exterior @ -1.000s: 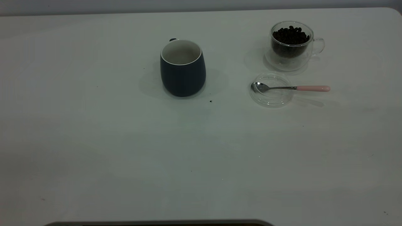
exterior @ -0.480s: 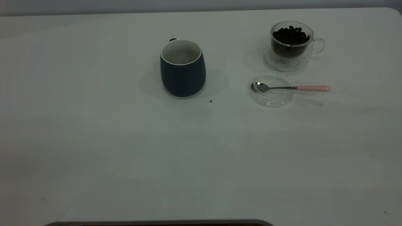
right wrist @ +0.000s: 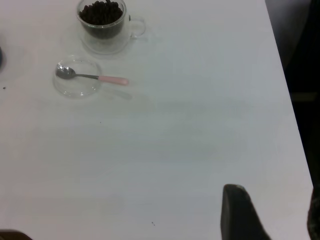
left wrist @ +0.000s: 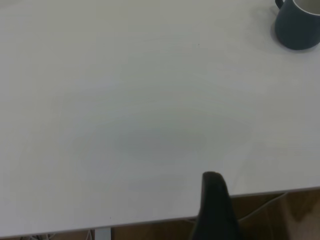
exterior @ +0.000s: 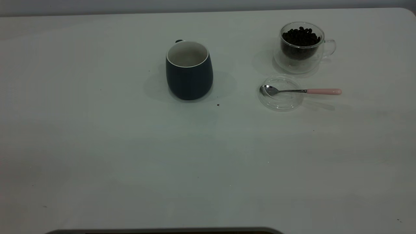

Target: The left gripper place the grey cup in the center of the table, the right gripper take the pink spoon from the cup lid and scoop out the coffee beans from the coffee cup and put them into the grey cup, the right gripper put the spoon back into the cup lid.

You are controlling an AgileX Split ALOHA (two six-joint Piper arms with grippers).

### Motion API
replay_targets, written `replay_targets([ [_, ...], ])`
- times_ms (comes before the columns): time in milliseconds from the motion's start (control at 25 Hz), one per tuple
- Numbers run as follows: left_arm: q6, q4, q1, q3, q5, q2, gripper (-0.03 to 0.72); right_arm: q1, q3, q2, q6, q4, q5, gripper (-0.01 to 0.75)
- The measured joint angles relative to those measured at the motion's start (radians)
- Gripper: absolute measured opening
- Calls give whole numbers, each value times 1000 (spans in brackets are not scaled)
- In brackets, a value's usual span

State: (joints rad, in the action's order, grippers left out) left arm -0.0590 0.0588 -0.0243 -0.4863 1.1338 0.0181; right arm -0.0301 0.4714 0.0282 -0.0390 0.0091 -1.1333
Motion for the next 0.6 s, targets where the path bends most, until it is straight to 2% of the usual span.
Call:
replay_targets([
  [600, 0, 0, 0, 0, 0, 0, 586, 0, 0, 0, 2, -1, 0, 288],
])
